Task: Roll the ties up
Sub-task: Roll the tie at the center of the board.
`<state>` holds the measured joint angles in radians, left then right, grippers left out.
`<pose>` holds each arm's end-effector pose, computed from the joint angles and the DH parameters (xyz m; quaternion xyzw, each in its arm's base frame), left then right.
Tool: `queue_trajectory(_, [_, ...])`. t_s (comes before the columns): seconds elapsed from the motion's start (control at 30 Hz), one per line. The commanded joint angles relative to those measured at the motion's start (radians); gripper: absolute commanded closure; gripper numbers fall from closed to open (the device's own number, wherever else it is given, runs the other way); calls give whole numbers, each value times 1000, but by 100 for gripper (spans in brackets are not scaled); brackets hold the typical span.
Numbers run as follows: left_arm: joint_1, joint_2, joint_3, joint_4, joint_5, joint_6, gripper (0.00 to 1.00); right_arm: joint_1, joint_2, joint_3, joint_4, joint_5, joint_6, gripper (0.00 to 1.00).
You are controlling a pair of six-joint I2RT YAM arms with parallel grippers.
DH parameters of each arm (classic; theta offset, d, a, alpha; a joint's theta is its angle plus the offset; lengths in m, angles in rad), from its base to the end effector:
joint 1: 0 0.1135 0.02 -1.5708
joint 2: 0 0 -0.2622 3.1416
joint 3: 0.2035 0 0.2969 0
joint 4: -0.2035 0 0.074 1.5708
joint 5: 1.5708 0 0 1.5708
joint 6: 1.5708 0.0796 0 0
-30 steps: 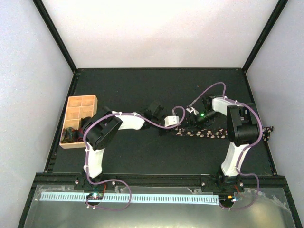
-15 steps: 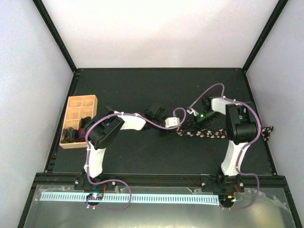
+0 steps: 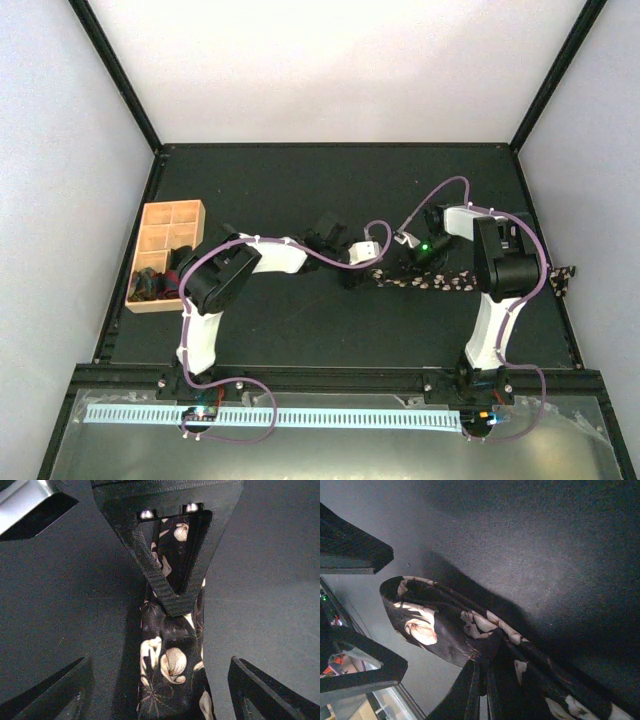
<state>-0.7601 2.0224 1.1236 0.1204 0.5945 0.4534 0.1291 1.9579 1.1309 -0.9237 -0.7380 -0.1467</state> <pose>0.3042 -0.3507 0.0610 0.5958 0.6602 -0.3234 0.3234 0.3265 0.0964 0.0522 0.0956 -0.9246 -0.3599 0.0806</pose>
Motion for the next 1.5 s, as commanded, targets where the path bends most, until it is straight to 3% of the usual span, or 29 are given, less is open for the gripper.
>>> queue_trajectory(0.0, [-9,9,31,38,7,6,22,1,4,-10,4,56,-11,98])
queue_trajectory(0.27, [-34,70,56,16,6,49,23,4,19,-3,12,-16,-12,98])
queue_trajectory(0.47, [-35,44,57,-92,-101,41,43,39,58,33,3,-71,-20,98])
queue_trajectory(0.7, [-25,-27,-43,-131,-169,99,53,80,73,58,3,-123,-20,98])
queue_trajectory(0.8, [-24,-27,-57,-133,-172,109,56,81,66,68,-25,-124,-33,80])
queue_trajectory(0.93, [-24,-26,-60,-127,-166,113,61,81,29,68,-10,-132,-6,69])
queue_trajectory(1.17, [-24,-22,-64,-122,-158,125,63,90,44,82,3,-153,16,61])
queue_trajectory(1.27, [-24,-22,-64,-120,-155,122,63,109,61,84,9,-149,14,65])
queue_trajectory(1.4, [-18,-33,-70,-111,-166,92,61,118,71,88,7,-81,9,89])
queue_trajectory(1.47, [2,-50,-91,-72,-155,50,58,117,71,81,4,-28,-3,95])
